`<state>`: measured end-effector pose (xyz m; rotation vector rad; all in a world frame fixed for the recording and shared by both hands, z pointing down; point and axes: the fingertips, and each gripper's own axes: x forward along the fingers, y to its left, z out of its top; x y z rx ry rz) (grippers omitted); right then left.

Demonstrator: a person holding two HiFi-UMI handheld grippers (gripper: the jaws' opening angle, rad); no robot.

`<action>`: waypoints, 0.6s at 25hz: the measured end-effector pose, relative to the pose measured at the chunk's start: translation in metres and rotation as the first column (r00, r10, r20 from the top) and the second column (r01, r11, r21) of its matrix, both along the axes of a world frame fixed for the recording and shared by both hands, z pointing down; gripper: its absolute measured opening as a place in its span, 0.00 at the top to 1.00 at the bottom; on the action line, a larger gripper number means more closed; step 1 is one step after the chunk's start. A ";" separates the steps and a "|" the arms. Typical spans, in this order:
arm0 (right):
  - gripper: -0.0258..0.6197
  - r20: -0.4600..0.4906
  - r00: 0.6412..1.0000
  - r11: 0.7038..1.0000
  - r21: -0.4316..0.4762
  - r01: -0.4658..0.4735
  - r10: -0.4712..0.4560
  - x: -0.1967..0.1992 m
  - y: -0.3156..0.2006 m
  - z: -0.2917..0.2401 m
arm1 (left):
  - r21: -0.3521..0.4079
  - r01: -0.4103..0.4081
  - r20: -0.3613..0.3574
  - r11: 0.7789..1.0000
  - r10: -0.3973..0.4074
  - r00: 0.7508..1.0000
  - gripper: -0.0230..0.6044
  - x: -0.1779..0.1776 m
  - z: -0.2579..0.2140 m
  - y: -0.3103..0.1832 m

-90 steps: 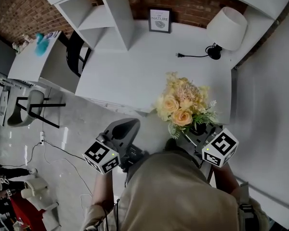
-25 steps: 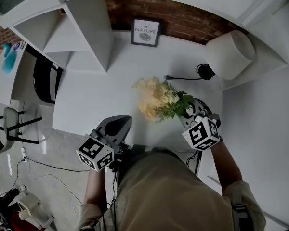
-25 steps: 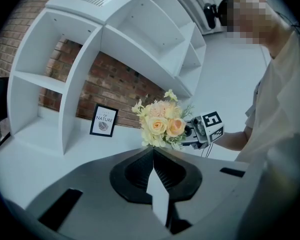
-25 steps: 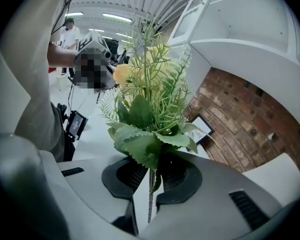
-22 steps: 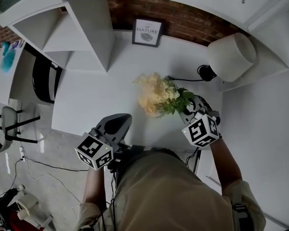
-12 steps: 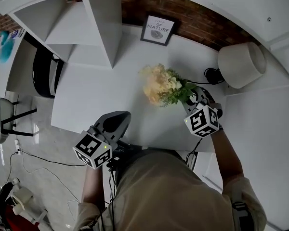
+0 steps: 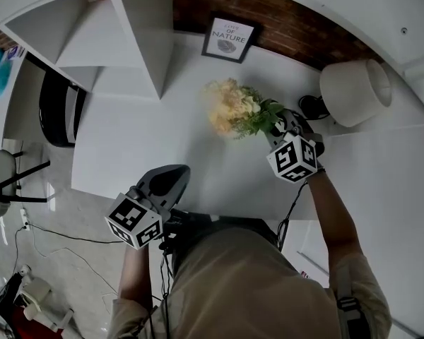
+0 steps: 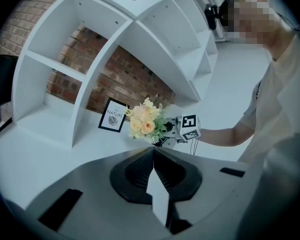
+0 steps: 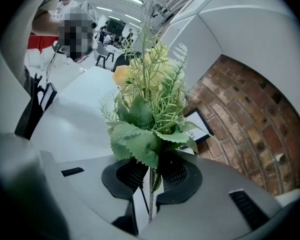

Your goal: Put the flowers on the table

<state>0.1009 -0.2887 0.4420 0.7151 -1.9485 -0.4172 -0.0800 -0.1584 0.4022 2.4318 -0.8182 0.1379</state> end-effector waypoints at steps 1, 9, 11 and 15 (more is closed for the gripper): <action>0.86 -0.007 1.000 1.000 0.007 0.003 -0.003 0.002 -0.004 0.003 | 0.001 -0.004 0.005 1.000 0.004 1.000 0.95 0.003 0.000 0.000; 0.86 -0.007 1.000 1.000 0.031 -0.002 0.002 0.019 -0.035 0.030 | -0.004 0.029 0.030 1.000 -0.029 0.999 0.95 0.025 -0.008 0.002; 0.86 -0.002 1.000 0.999 0.036 -0.006 0.006 0.019 -0.043 0.036 | -0.009 0.038 0.040 0.999 -0.037 0.998 0.95 0.026 -0.008 0.004; 0.86 -0.011 1.000 0.998 0.048 -0.028 0.028 0.030 -0.058 0.049 | -0.023 0.038 0.059 0.999 -0.036 0.998 0.95 0.033 -0.005 0.005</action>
